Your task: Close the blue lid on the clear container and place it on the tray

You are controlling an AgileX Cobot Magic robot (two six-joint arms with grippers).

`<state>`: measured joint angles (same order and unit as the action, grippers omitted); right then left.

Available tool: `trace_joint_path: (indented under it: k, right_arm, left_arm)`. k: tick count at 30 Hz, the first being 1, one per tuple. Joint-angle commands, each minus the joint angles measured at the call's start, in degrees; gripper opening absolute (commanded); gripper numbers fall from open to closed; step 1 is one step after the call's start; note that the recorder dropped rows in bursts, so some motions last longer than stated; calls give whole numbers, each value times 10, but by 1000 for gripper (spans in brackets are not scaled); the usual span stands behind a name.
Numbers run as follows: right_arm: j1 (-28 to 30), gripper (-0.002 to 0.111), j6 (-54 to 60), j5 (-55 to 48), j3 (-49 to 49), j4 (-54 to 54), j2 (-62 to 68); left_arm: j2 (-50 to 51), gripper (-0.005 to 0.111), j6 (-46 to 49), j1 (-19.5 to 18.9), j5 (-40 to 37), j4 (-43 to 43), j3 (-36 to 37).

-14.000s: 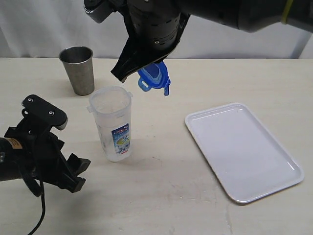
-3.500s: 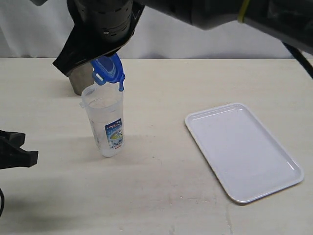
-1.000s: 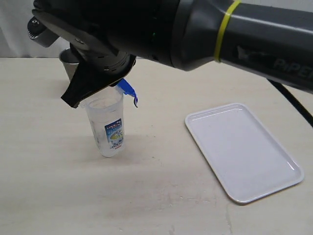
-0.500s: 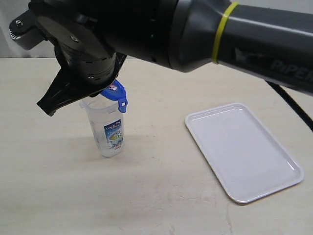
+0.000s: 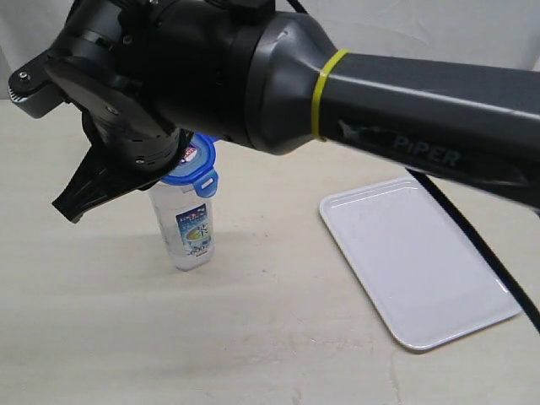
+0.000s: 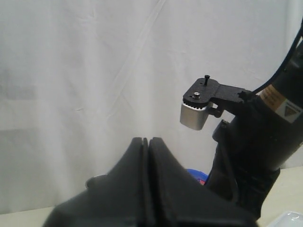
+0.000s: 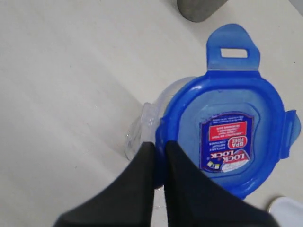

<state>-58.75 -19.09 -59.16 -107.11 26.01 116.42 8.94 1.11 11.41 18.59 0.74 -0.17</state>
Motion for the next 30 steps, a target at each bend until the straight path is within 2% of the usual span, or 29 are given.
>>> trace_joint_path:
  k: [1, 30]
  right_arm:
    - [0, 4, -3, 10, -5, -3, -2]
    - [0, 4, 16, 10, -5, -7, 14]
  left_arm:
    - [-3, 0, -7, 4, 0, -1, 2]
    - [-3, 0, -11, 4, -1, -1, 2]
